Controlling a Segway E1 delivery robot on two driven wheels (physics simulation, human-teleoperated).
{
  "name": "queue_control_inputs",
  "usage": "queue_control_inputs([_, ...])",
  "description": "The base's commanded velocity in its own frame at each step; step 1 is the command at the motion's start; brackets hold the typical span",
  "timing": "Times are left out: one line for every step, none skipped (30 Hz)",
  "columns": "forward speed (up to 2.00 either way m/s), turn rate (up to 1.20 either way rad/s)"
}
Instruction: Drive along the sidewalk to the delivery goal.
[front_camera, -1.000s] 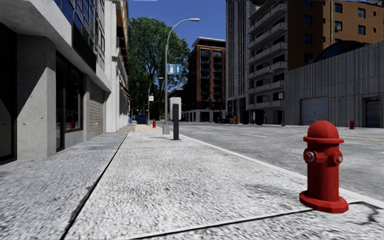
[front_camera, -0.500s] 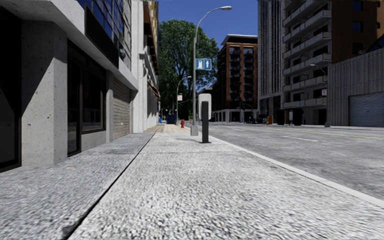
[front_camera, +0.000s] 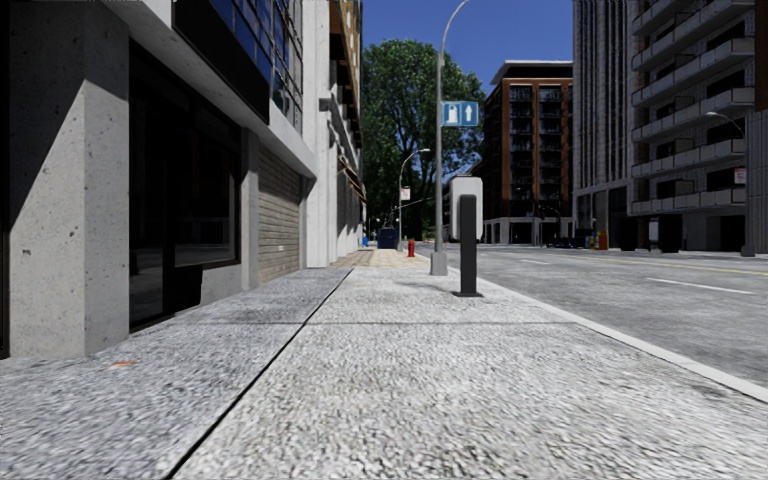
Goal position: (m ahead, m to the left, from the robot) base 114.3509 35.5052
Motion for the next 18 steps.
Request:
queue_control_inputs([2.0, 0.0])
queue_control_inputs([2.0, 0.0])
queue_control_inputs([2.0, 0.0])
queue_control_inputs([2.0, 0.0])
queue_control_inputs([2.0, 0.0])
queue_control_inputs([2.0, 0.0])
queue_control_inputs([2.0, 0.0])
queue_control_inputs([2.0, 0.0])
queue_control_inputs([2.0, 0.0])
queue_control_inputs([2.0, 0.0])
queue_control_inputs([2.0, 0.0])
queue_control_inputs([2.0, 0.0])
queue_control_inputs([2.0, 0.0])
queue_control_inputs([2.0, 0.0])
queue_control_inputs([2.0, 0.0])
queue_control_inputs([2.0, 0.0])
queue_control_inputs([2.0, 0.0])
queue_control_inputs([2.0, 0.0])
